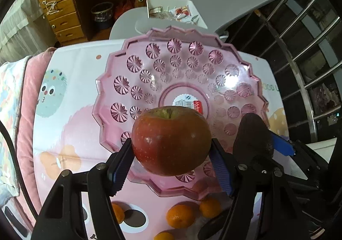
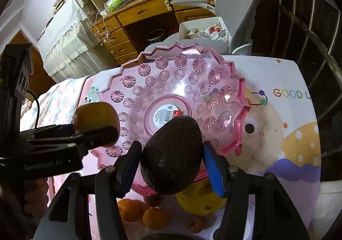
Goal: Organize fruits
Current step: 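Carry the apple and avocado into the pink bowl and open both tools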
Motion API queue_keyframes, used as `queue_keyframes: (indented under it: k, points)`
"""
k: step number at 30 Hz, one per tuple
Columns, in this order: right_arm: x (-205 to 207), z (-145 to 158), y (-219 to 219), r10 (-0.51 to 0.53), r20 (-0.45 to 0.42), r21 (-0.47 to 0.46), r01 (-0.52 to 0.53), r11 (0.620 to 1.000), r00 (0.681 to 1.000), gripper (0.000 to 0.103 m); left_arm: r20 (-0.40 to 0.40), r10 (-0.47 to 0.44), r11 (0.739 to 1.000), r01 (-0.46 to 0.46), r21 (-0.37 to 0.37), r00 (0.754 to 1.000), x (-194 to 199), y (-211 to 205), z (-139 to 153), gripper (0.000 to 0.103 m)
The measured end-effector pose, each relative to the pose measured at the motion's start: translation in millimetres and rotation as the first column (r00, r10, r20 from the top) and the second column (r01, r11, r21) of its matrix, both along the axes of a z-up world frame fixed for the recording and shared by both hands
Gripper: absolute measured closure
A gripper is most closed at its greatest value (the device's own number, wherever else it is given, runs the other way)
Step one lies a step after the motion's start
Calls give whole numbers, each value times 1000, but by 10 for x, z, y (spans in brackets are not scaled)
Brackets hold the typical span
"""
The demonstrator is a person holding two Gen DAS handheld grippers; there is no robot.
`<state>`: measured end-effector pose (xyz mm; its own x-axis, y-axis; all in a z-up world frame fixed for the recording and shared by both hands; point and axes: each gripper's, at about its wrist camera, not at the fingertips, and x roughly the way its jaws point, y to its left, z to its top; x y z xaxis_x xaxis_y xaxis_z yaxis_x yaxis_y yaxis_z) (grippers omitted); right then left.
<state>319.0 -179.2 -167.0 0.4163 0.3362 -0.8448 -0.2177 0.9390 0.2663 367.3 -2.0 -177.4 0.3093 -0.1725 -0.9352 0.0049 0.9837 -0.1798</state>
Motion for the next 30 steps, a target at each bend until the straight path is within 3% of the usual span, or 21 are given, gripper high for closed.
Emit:
queue_keyframes:
  k: [6, 8, 9, 10, 22, 30]
  points:
    - [42, 7, -2, 4, -2, 25, -4, 1000, 1000, 44, -113, 65, 997, -69, -30, 991, 58, 112, -184, 34]
    - [24, 75, -6, 6, 32, 46, -8, 999, 999, 44, -77, 79, 996, -82, -36, 994, 21, 160, -124, 28]
    - [11, 111, 0, 11, 45, 43, -13, 999, 999, 44, -58, 79, 996, -81, -29, 995, 11, 169, -76, 17]
    - [4, 133, 3, 12, 48, 37, -14, 999, 999, 44, -40, 79, 997, -79, -18, 996, -4, 172, -31, 13]
    - [-456, 318, -134, -87, 19, 36, 86, 996, 996, 44, 11, 116, 993, -115, -31, 993, -590, 416, 367, 12]
    - [-1164, 431, -101, -153, 0, 31, 153, 988, 988, 44, 129, 33, 999, -30, -22, 991, -1431, 469, 741, 12]
